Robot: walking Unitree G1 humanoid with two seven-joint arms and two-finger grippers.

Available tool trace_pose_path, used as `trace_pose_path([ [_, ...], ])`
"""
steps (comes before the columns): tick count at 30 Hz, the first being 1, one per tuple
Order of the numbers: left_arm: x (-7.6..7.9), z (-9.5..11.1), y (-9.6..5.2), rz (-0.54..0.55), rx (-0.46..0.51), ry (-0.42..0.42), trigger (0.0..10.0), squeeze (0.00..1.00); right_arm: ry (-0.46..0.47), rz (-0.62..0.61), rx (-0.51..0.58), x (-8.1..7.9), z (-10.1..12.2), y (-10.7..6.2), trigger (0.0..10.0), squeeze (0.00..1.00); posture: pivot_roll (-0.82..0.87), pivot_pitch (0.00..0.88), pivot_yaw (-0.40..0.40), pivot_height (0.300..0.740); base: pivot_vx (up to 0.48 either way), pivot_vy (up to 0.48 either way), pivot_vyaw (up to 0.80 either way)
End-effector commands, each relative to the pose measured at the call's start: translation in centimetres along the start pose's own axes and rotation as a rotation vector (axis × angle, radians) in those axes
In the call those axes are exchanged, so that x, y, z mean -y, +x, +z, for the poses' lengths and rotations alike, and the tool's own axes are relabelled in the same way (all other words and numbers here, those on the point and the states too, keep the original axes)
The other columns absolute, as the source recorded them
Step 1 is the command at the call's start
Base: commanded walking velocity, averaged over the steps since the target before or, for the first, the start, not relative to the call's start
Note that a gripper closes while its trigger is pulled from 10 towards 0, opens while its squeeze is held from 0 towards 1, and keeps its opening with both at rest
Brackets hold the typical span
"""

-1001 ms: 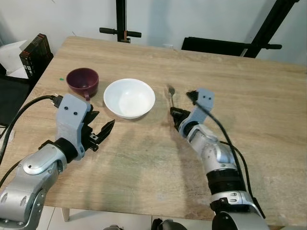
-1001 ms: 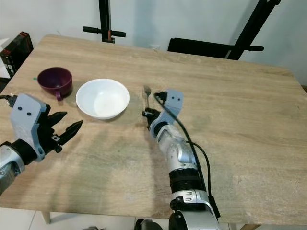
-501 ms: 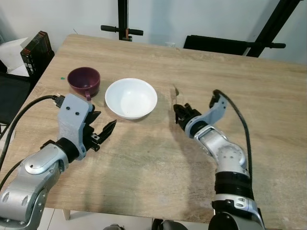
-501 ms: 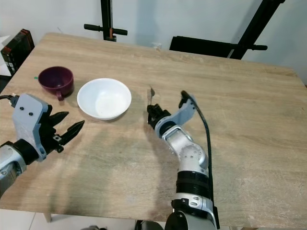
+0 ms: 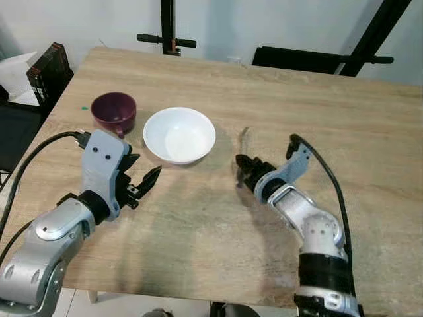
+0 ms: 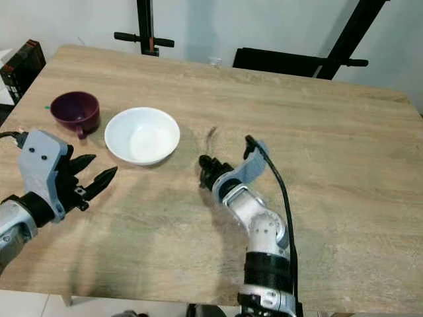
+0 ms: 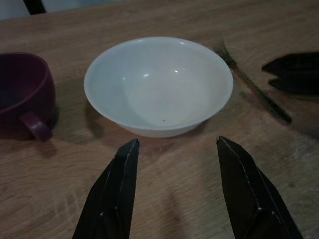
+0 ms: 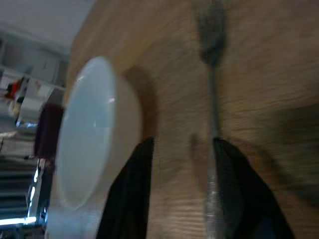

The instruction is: Setting the table

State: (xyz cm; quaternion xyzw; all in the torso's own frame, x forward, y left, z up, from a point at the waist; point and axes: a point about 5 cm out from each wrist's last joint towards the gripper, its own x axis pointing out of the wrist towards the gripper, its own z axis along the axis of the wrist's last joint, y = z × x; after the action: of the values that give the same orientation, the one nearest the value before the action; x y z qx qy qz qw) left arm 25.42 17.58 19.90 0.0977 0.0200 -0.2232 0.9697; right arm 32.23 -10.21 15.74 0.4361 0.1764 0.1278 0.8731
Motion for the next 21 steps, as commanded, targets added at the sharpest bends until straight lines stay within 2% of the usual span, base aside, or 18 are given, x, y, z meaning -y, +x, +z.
trace_pose_path([
  [1, 0.1, -0.3, 0.0, -0.001, -0.009, -0.002, 10.0, 0.00, 0.068, 0.056, -0.032, -1.8, -1.6, 0.0, 10.0, 0.96, 0.01, 0.078, -0.024, 0.740, 0.000, 0.000, 0.00],
  [2, 0.1, -0.3, 0.0, -0.001, -0.009, -0.003, 10.0, 0.00, 0.068, 0.062, -0.030, -1.9, -1.6, -0.1, 10.0, 0.96, 0.01, 0.078, -0.024, 0.740, 0.000, 0.000, 0.00],
  [3, 0.2, -0.4, 0.0, -0.002, -0.009, -0.003, 10.0, 0.00, 0.058, 0.072, -0.023, -2.0, -1.5, -0.2, 10.0, 0.00, 0.00, 0.079, -0.022, 0.740, 0.000, 0.000, 0.00],
  [4, 0.2, -0.4, 0.0, -0.002, -0.009, -0.003, 10.0, 0.00, 0.058, 0.072, -0.023, -2.0, -1.5, -0.2, 10.0, 0.00, 0.00, 0.079, -0.022, 0.740, 0.000, 0.000, 0.00],
  [6, 0.2, -0.4, 0.0, -0.004, -0.010, -0.003, 10.0, 0.00, 0.000, 0.069, -0.001, -2.0, -1.1, -0.3, 10.0, 0.00, 0.00, 0.079, -0.022, 0.740, 0.000, 0.000, 0.00],
  [10, 0.2, -0.3, 0.1, -0.007, -0.008, -0.002, 10.0, 0.00, -0.181, 0.043, 0.030, -1.7, -0.7, -0.5, 10.0, 0.00, 0.00, 0.080, -0.018, 0.740, 0.000, 0.000, 0.00],
  [11, 0.2, -0.3, 0.1, -0.006, -0.008, -0.001, 10.0, 0.00, -0.255, 0.036, 0.037, -1.8, -0.7, -0.6, 10.0, 0.00, 0.00, 0.080, -0.018, 0.740, 0.000, 0.000, 0.00],
  [14, 0.2, -0.3, 0.1, -0.004, -0.006, 0.000, 10.0, 0.00, -0.337, 0.037, 0.055, -1.9, -0.5, -0.6, 10.0, 0.00, 0.00, 0.078, -0.018, 0.740, 0.000, 0.000, 0.00],
  [16, 0.1, -0.2, 0.2, 0.001, 0.000, 0.001, 10.0, 0.00, -0.476, 0.044, 0.092, -2.2, -0.2, -0.8, 10.0, 0.00, 0.00, 0.078, -0.018, 0.740, 0.000, 0.000, 0.00],
  [17, 0.1, -0.2, 0.2, 0.001, 0.000, 0.001, 10.0, 0.00, -0.476, 0.044, 0.092, -2.2, -0.2, -0.8, 10.0, 0.00, 0.00, 0.078, -0.018, 0.740, 0.000, 0.000, 0.00],
  [18, 0.2, -0.1, 0.4, 0.005, 0.009, 0.001, 10.0, 0.00, -0.632, 0.058, 0.168, -2.6, 0.4, -1.0, 10.0, 0.00, 0.00, 0.075, -0.019, 0.740, 0.000, 0.000, 0.00],
  [21, 0.3, -0.1, 0.6, 0.008, 0.014, -0.003, 10.0, 0.00, -0.682, 0.072, 0.216, -2.9, 0.9, -1.1, 10.0, 0.00, 0.00, 0.072, -0.018, 0.740, 0.000, 0.000, 0.00],
])
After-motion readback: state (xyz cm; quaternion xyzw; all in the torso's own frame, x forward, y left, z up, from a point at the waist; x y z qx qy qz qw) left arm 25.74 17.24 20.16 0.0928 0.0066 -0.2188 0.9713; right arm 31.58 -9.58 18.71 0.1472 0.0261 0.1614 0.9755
